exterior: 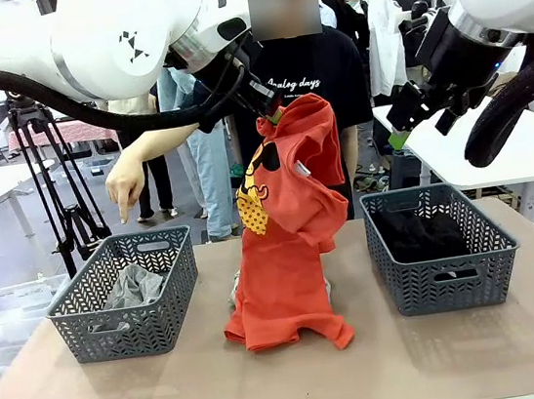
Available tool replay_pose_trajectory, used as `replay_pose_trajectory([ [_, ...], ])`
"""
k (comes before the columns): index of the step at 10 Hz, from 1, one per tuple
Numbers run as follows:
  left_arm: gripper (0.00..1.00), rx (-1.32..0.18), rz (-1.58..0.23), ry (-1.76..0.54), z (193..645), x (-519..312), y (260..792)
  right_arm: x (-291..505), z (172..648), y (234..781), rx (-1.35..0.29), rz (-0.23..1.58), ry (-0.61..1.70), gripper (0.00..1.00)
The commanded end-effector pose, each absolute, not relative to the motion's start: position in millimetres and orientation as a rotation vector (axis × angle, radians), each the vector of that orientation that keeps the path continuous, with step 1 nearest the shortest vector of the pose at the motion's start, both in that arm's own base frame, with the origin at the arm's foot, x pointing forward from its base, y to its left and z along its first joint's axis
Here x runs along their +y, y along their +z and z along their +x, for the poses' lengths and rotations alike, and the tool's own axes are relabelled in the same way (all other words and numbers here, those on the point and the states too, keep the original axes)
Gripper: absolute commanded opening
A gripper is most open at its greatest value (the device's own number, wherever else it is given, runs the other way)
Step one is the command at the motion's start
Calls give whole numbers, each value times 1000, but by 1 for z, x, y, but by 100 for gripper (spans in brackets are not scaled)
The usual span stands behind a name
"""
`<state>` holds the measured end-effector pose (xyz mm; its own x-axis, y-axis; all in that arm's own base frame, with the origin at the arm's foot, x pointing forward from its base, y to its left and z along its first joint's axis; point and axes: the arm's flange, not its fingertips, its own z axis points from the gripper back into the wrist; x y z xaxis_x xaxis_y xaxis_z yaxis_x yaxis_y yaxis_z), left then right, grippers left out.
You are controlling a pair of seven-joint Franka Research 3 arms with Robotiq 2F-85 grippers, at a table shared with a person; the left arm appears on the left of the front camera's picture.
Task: Sort the tops and bottoms.
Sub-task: Sort the clothes according to human instructions.
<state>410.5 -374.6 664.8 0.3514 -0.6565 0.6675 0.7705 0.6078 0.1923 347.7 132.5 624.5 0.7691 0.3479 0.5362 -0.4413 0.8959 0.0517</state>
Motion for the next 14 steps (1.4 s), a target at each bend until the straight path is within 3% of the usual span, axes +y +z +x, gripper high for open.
replay_pose_trajectory([
  [1,0,-779,-168,-928,410,-374,671,133,347,626,-533,172,429,100],
  [3,0,-781,-166,-929,411,-375,665,133,347,626,-533,172,429,100],
  [7,0,-905,-281,-931,366,-331,733,133,347,626,-533,172,429,100],
  [11,0,-969,-150,-748,350,-244,780,133,347,626,-533,172,429,100],
  [14,0,-967,-142,-591,352,-201,777,133,347,626,-533,172,429,100],
])
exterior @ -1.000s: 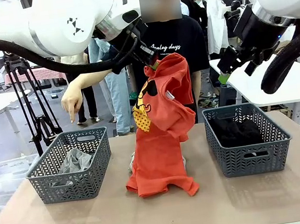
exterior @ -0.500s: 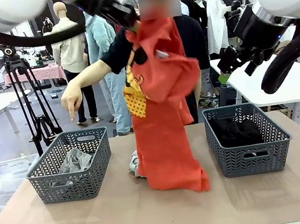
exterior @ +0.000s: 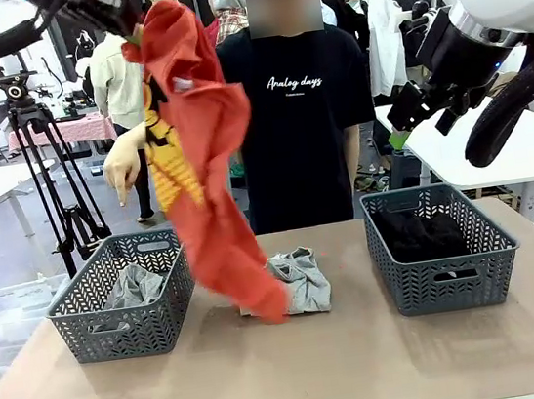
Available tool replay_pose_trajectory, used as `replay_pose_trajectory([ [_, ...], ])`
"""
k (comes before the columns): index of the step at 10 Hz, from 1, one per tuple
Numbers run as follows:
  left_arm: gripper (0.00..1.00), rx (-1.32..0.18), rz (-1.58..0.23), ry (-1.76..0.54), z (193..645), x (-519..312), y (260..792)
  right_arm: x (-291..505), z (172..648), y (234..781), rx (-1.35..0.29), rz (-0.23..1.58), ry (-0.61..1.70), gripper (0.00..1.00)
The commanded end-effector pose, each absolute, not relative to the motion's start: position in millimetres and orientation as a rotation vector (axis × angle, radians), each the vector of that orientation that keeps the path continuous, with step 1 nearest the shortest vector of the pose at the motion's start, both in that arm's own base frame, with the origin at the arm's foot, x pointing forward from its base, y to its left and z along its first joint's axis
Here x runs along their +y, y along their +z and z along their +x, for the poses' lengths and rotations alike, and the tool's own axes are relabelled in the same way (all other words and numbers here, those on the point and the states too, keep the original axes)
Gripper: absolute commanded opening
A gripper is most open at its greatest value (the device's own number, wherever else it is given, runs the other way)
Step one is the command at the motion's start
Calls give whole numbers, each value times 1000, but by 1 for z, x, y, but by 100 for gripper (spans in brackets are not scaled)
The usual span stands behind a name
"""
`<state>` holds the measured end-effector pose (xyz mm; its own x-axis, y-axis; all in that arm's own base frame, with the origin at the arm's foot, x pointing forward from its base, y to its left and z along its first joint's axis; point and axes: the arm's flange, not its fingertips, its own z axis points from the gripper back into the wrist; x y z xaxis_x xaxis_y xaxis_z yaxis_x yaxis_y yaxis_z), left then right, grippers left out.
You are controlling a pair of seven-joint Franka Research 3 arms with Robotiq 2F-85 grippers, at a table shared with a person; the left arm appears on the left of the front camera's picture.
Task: Sort the tops and bottoms.
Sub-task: Sort the clothes according to human instructions.
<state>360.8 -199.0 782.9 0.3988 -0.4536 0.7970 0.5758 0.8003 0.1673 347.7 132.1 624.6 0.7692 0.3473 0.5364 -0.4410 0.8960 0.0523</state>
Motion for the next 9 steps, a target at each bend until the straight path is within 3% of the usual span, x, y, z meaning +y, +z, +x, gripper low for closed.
replay_pose_trajectory([
  [1,0,-971,-149,-703,359,-212,788,133,347,626,-533,172,429,100],
  [6,0,-955,-154,-687,357,-214,781,133,347,626,-533,172,429,100],
  [9,0,-1101,-101,-454,355,-148,831,133,347,626,-533,172,429,100],
])
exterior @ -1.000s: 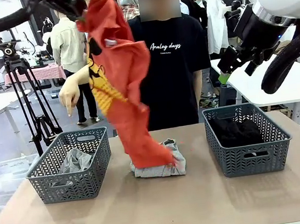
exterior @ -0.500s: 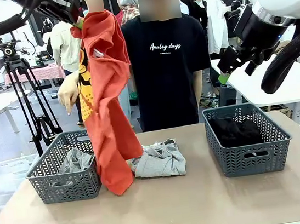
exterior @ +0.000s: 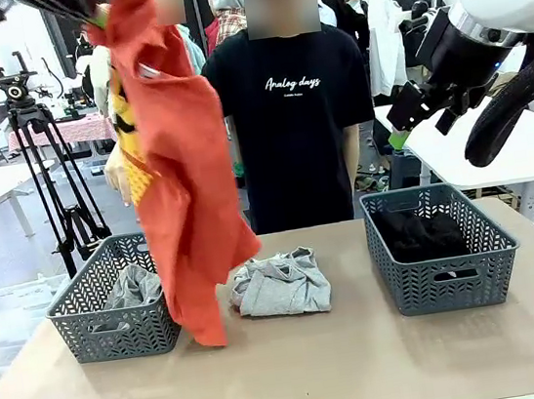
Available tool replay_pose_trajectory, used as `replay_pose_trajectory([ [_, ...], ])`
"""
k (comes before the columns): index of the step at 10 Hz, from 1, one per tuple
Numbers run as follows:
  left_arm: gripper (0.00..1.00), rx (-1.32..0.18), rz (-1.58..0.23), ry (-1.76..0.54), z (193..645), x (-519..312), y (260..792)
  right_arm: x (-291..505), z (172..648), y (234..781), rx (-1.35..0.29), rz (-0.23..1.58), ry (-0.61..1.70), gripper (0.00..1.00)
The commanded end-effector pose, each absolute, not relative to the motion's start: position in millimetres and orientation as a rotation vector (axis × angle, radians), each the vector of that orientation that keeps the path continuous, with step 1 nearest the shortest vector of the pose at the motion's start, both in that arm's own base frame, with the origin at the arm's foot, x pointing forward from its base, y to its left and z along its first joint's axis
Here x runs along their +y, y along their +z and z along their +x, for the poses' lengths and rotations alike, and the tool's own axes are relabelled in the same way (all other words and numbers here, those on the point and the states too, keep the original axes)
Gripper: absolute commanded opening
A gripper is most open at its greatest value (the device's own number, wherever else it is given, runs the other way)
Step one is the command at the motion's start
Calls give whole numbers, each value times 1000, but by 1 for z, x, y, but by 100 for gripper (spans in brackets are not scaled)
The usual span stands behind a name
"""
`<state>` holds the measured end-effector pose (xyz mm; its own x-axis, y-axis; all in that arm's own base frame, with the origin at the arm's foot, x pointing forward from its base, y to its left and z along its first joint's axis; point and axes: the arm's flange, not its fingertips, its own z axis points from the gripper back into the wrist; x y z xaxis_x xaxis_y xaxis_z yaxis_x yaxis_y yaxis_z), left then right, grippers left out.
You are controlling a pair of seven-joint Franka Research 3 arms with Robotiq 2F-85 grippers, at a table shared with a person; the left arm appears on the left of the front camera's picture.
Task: Sort the tops and bottoms.
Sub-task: Sort the clothes according to human instructions.
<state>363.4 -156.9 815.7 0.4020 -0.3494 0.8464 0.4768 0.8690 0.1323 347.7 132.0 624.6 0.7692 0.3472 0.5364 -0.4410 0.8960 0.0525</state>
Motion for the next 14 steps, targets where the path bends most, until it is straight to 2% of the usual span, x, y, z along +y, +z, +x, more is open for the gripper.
replay_pose_trajectory([
  [1,0,-1136,-88,-421,348,-137,843,133,347,626,-533,172,429,100],
  [7,0,-1272,-92,-162,345,-62,878,133,347,626,-533,172,429,100],
  [9,0,-1297,-89,-94,357,-44,876,133,347,626,-533,172,429,100],
  [12,0,-1163,-257,-34,399,-63,773,133,347,626,-533,172,429,100],
  [14,0,-1097,-277,17,409,-74,717,133,347,626,-533,172,429,100],
])
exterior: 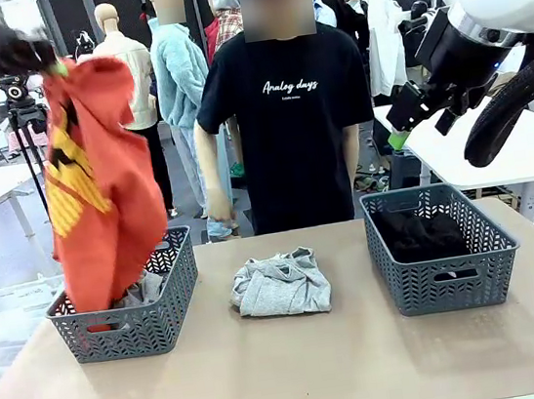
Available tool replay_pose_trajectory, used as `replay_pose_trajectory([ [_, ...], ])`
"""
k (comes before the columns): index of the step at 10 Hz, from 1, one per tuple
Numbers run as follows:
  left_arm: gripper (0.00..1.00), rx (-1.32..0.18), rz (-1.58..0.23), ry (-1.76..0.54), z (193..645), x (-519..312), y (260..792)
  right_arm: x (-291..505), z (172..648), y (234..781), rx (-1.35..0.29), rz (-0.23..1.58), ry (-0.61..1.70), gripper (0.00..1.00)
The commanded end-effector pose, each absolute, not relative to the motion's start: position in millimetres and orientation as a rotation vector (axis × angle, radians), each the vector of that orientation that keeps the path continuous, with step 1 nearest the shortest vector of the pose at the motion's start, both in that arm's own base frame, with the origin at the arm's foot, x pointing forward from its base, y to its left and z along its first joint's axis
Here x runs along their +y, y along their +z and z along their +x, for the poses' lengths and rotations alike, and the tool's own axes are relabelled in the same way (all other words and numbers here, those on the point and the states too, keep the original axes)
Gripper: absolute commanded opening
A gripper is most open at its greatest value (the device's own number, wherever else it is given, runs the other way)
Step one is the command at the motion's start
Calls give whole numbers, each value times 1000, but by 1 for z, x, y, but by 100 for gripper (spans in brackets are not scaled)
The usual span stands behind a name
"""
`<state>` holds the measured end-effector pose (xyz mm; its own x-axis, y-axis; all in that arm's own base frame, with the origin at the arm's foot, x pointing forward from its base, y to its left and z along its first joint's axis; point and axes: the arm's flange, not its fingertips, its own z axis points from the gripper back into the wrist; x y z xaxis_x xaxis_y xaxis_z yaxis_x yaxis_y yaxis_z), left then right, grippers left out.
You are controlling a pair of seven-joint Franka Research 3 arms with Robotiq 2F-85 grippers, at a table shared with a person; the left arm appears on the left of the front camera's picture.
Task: Sort the tops and bottoms.
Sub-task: Sort the clothes according to human instructions.
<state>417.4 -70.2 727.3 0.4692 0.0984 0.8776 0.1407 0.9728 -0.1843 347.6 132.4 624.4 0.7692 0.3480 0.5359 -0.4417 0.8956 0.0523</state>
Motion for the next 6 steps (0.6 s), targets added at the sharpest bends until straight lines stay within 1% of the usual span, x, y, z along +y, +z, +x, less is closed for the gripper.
replay_pose_trajectory([
  [1,0,-1080,-268,40,414,-75,693,133,347,626,-533,172,429,100],
  [2,0,-1047,-246,72,414,-73,682,133,347,626,-533,172,429,100],
  [3,0,-1001,-175,140,408,-70,688,133,347,626,-533,172,429,100],
  [4,0,-1031,-254,22,423,-75,676,133,347,626,-533,172,429,100],
  [6,0,-1031,-254,22,423,-75,676,133,347,626,-533,172,429,100],
])
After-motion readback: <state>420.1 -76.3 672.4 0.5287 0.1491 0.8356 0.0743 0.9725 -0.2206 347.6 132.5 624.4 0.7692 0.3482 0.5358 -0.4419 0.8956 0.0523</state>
